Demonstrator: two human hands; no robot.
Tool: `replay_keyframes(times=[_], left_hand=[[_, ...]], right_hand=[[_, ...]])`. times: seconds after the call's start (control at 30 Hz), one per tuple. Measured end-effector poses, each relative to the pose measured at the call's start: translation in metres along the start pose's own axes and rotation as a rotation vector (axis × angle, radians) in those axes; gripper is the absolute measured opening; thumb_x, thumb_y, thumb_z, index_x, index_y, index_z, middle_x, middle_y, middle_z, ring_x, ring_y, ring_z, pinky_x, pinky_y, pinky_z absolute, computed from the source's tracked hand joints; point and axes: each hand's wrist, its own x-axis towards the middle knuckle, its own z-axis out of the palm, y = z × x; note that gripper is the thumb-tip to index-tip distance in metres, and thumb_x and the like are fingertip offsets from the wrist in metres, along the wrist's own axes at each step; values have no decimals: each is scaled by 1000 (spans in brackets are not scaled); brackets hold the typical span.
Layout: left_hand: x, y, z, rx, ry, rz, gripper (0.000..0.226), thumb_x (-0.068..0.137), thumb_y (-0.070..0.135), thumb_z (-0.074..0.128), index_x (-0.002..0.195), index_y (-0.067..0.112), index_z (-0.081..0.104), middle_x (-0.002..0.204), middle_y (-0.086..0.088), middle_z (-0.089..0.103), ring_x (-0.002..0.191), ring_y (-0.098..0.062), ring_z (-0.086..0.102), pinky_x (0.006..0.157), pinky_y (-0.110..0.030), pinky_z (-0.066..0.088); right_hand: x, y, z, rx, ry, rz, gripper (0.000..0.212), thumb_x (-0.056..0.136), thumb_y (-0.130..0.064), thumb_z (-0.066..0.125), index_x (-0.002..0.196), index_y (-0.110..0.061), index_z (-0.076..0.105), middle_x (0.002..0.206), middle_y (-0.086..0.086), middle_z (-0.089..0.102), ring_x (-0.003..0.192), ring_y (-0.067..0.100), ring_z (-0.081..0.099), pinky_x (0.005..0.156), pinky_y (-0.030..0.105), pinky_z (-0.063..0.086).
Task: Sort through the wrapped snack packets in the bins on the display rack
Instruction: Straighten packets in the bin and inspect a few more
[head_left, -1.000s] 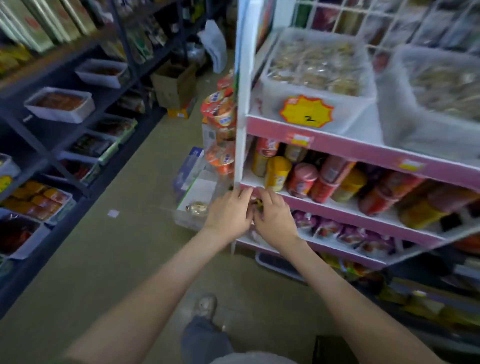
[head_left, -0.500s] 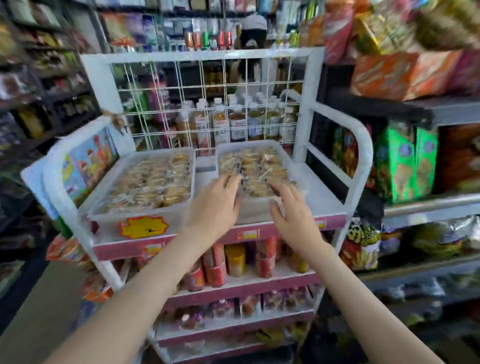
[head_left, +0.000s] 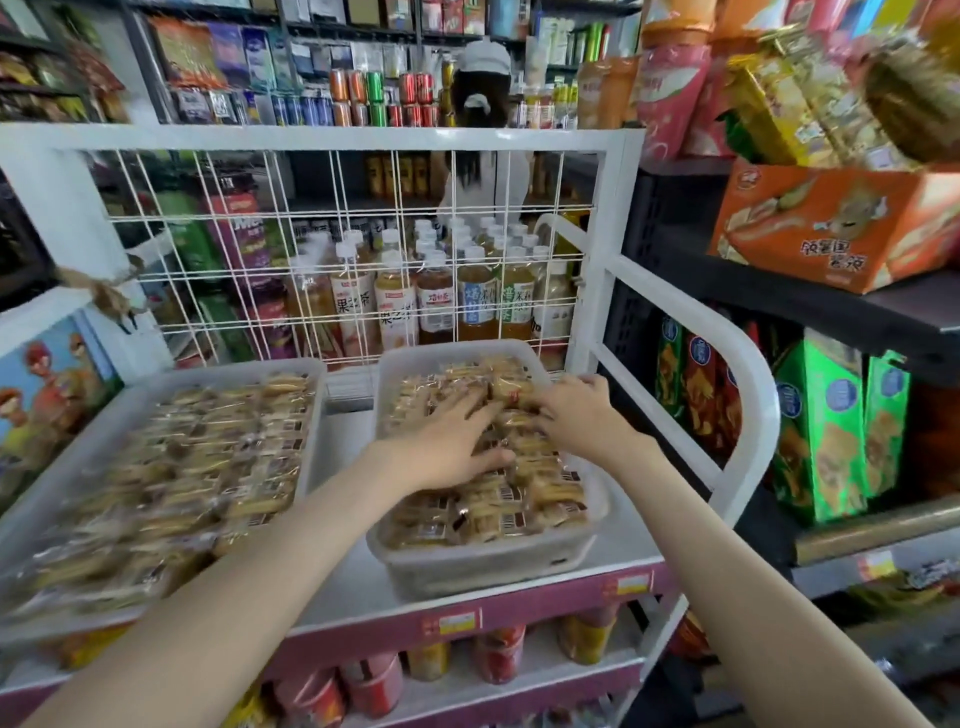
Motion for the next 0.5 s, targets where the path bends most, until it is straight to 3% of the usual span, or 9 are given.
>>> replay_keyframes(times=[0.1, 0.27, 0.4, 0.5], left_hand=[[6, 1, 5, -74, -86, -50, 74, 94, 66, 23, 154, 29, 0, 163, 2, -1, 150, -19, -3, 119, -55, -4], [-2, 5, 2, -104, -45, -83, 72, 96, 62, 28, 155, 28, 3, 163, 3, 3, 150, -19, 1, 119, -54, -2], [-10, 10, 3, -117, -35, -115, 69, 98, 61, 24, 155, 28, 7, 163, 2, 5, 149, -21, 3, 120, -54, 0], [-14, 12, 3, -147, -19, -131, 66, 98, 60, 21, 155, 28, 10, 163, 3, 6, 149, -19, 3, 120, -49, -2]], right_hand=[[9, 0, 3, -60, 31, -72, 21, 96, -25, 48, 111, -27, 63, 110, -2, 64, 117, 19, 48, 106, 42, 21], [10, 0, 1, -32, 67, -111, 16, 94, -23, 54, 106, -23, 65, 110, -2, 65, 115, 18, 51, 103, 40, 24], [13, 5, 2, -4, -28, -133, 22, 94, -29, 46, 111, -27, 60, 111, -2, 61, 114, 19, 46, 94, 39, 23], [15, 9, 0, -36, -62, -137, 23, 92, -32, 47, 103, -24, 65, 102, -2, 60, 111, 18, 44, 91, 38, 21]])
